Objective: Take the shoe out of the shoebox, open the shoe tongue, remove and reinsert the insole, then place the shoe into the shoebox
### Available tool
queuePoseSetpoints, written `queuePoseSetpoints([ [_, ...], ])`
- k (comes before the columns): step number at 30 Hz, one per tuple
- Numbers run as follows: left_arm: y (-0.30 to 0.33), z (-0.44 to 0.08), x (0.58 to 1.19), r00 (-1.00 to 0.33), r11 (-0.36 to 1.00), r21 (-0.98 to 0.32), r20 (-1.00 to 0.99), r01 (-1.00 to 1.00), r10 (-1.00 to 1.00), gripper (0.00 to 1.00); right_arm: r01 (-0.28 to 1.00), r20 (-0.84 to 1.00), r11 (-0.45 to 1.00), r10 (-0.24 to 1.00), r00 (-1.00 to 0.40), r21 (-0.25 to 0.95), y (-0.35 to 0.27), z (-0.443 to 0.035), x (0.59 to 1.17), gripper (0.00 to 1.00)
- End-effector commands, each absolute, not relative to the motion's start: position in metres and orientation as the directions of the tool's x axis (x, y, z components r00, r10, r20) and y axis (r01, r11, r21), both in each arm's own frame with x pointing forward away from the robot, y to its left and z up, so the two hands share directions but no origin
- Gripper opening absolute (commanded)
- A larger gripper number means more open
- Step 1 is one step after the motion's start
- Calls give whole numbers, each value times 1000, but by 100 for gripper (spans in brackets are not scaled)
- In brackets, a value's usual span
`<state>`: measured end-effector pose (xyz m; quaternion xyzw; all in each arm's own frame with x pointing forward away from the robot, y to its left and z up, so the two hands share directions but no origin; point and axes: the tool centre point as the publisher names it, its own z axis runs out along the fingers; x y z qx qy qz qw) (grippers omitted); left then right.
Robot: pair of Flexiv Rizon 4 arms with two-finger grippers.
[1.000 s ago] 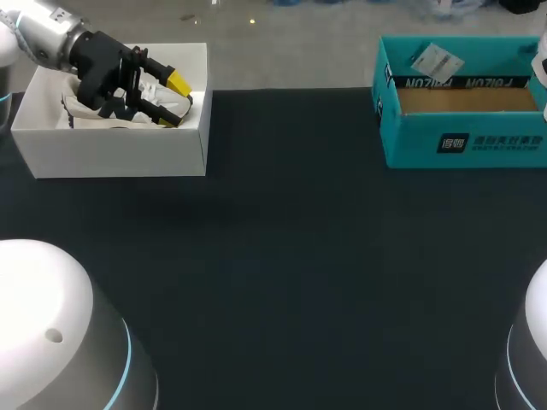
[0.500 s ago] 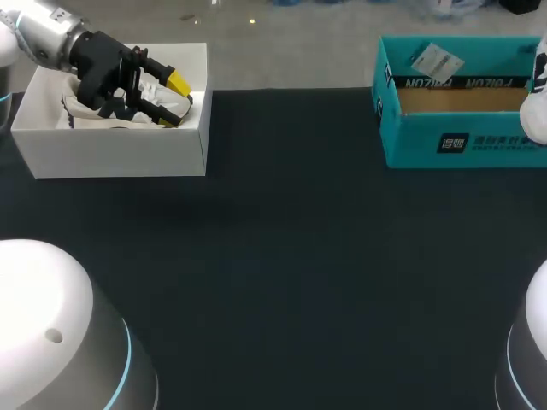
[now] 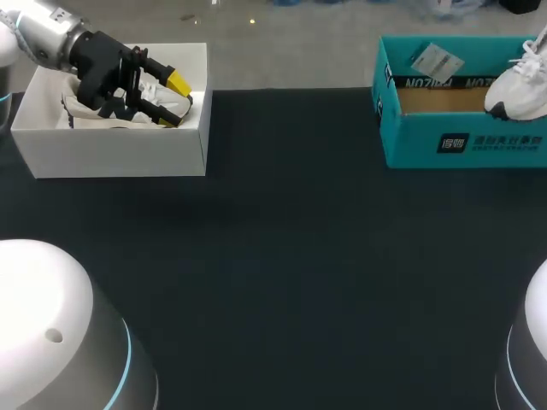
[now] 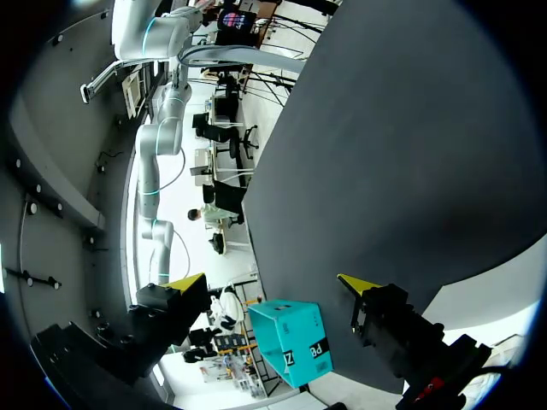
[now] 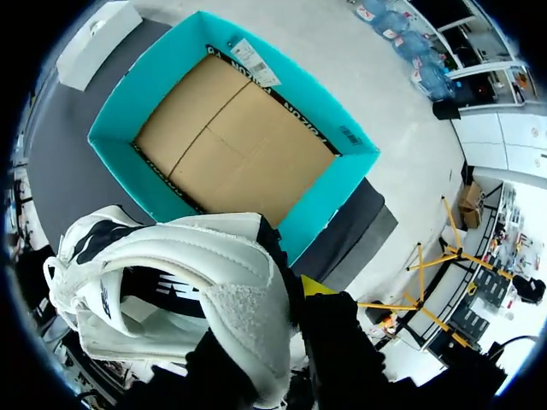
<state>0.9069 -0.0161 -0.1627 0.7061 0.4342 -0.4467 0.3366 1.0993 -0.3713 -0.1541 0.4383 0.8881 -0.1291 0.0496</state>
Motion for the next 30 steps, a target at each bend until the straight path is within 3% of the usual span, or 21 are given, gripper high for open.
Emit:
queuePoseSetpoints([
  [1, -15, -163, 907, 225, -398, 88, -922, 913, 314, 100, 916, -82, -400, 915, 396, -39, -369, -150, 1108, 0],
  [6, -15, -163, 907, 225, -398, 88, -922, 913, 314, 100, 865, -206, -501, 845, 493, 15, -358, -147, 1110, 0],
  [25, -15, -163, 907, 225, -398, 88, -922, 913, 314, 100, 865, -206, -501, 845, 493, 15, -358, -147, 1110, 0],
  [30, -15, -163, 907, 225, -398, 88, -922, 913, 314, 100, 912, -164, -405, 897, 410, 60, -341, -168, 1105, 0],
])
